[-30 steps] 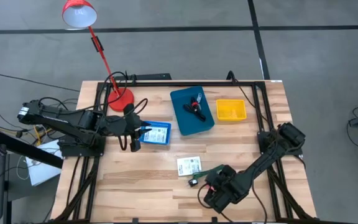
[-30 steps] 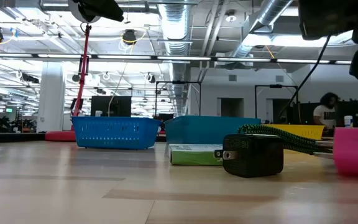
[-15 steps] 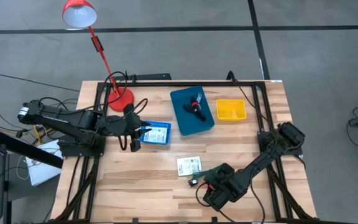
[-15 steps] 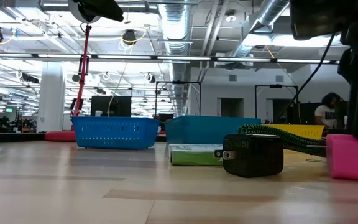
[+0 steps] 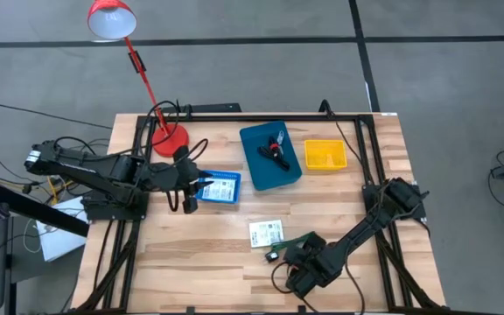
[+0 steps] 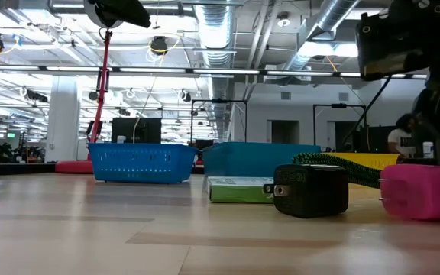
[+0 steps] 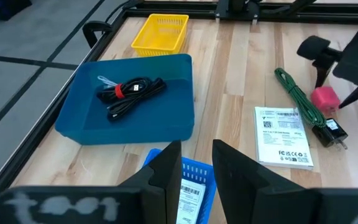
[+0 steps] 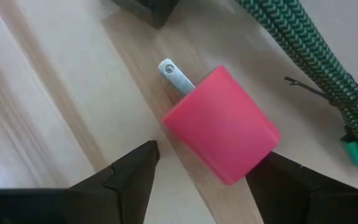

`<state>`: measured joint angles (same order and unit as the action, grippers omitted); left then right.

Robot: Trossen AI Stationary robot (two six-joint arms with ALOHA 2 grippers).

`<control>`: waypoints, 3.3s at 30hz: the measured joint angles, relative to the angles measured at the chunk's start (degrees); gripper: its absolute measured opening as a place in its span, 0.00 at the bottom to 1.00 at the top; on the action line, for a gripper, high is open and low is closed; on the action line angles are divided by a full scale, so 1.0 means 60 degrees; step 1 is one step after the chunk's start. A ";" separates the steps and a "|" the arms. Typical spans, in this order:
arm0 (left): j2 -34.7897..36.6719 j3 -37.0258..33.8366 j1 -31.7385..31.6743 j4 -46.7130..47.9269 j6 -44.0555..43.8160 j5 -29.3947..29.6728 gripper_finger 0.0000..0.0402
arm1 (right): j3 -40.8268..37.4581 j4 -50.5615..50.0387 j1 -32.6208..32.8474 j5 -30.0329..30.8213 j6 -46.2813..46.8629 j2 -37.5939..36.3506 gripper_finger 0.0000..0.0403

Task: Pick and place items into bin
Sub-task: Put the pink charger adapter into the yellow basket

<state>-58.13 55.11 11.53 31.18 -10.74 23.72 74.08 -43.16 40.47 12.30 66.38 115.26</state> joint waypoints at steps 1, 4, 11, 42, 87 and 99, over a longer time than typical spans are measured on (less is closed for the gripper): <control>0.0000 0.0000 0.0001 0.0007 0.0000 0.0001 0.20 | -0.0010 0.0005 0.0000 -0.0008 0.0014 -0.0001 0.56; 0.0000 -0.0004 0.0004 0.0156 0.0000 0.0001 0.20 | -0.0009 0.0036 0.0004 0.0046 0.0094 -0.0024 0.50; 0.0000 -0.0004 0.0003 0.0248 0.0000 -0.0002 0.20 | -0.0044 0.0104 0.0059 0.0058 0.0104 -0.0210 0.32; 0.0000 -0.0004 0.0000 0.0251 0.0000 0.0000 0.20 | 0.0319 -0.1457 0.0233 -0.1232 -0.1781 -0.0174 0.60; 0.0000 -0.0004 0.0000 0.0255 0.0000 -0.0003 0.20 | 0.1803 -0.1880 -0.0572 -0.0040 -0.5656 0.0077 0.59; -0.0004 -0.0004 0.0003 0.0255 0.0000 0.0001 0.20 | 0.1821 -0.1693 -0.0572 -0.0034 -0.5652 0.0059 0.59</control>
<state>-58.15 55.09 11.55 32.71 -10.74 23.72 85.01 -53.31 37.04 12.10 32.47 115.61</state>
